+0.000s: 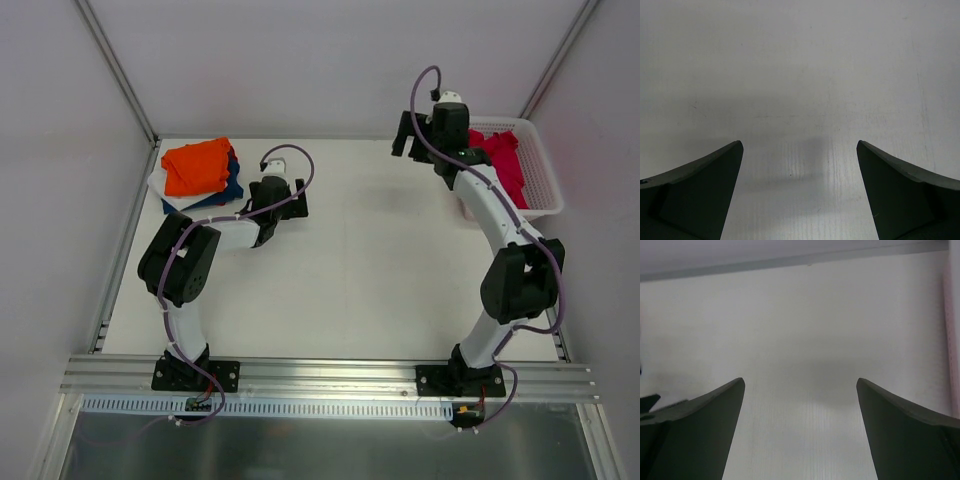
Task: Fold and stack the t-shirts
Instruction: Grab the tshirt from the pile
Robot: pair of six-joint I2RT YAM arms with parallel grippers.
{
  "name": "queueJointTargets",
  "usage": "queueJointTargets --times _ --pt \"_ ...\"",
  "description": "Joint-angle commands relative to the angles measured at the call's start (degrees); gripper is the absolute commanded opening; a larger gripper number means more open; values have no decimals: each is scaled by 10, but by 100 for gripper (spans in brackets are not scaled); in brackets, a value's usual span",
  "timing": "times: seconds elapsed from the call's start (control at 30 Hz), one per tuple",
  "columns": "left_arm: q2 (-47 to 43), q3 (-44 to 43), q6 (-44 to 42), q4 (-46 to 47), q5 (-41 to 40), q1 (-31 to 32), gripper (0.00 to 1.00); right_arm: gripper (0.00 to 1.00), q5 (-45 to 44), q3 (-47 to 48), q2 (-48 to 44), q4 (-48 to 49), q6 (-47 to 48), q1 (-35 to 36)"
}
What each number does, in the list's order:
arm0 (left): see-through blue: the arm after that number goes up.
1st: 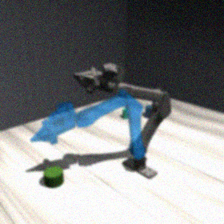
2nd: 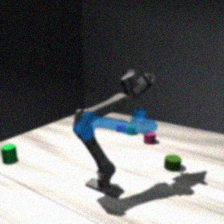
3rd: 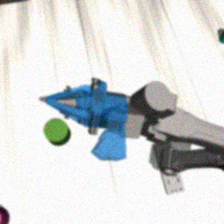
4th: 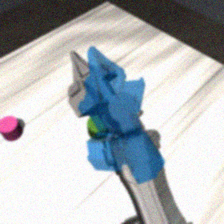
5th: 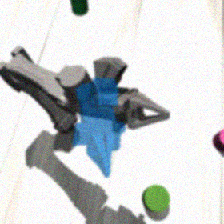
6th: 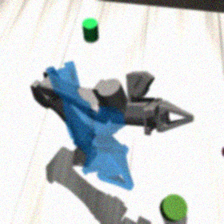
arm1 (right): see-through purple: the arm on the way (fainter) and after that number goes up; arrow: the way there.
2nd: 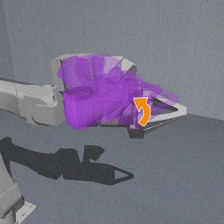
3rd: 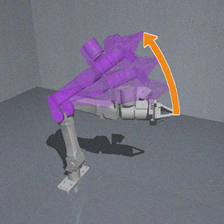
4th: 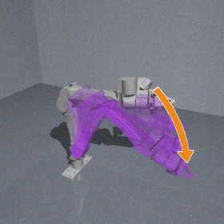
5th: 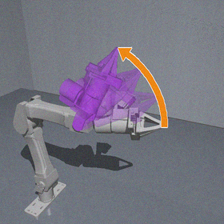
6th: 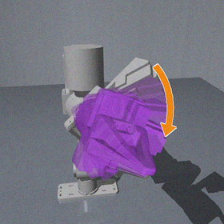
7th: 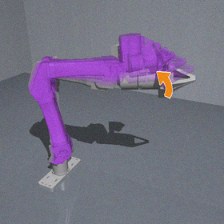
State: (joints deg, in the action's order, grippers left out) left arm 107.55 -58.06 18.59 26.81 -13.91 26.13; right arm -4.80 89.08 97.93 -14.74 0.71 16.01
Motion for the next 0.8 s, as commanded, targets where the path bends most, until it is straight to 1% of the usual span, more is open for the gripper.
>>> queueJointTargets --times 0.0,0.03,0.07,0.13,0.17,0.2,0.3,0.5,0.63,0.77 --pt "-30 8 7 22 6 -6 99 99 29 67 31 -23 -46 -65" --pt "-30 8 7 22 7 -7 99 99 36 80 40 -27 -47 -76" --pt "-30 8 7 22 8 -7 99 99 41 113 61 -32 -45 -91" --pt "-30 8 7 22 9 -8 99 100 30 151 84 -56 -29 -99" --pt "-30 8 7 23 8 -7 99 99 27 193 112 -65 -23 -109" --pt "-30 8 7 23 9 -7 99 99 20 216 126 -86 -12 -114" --pt "-30 9 7 24 9 -7 99 99 3 277 175 -107 -12 -138" --pt "-31 10 7 25 12 -8 99 99 -6 319 243 -105 -26 -186" --pt "-30 10 7 25 15 -9 99 95 1 367 308 -104 -41 -215" --pt "-31 11 7 25 16 -9 99 93 -6 389 342 -90 -47 -230"
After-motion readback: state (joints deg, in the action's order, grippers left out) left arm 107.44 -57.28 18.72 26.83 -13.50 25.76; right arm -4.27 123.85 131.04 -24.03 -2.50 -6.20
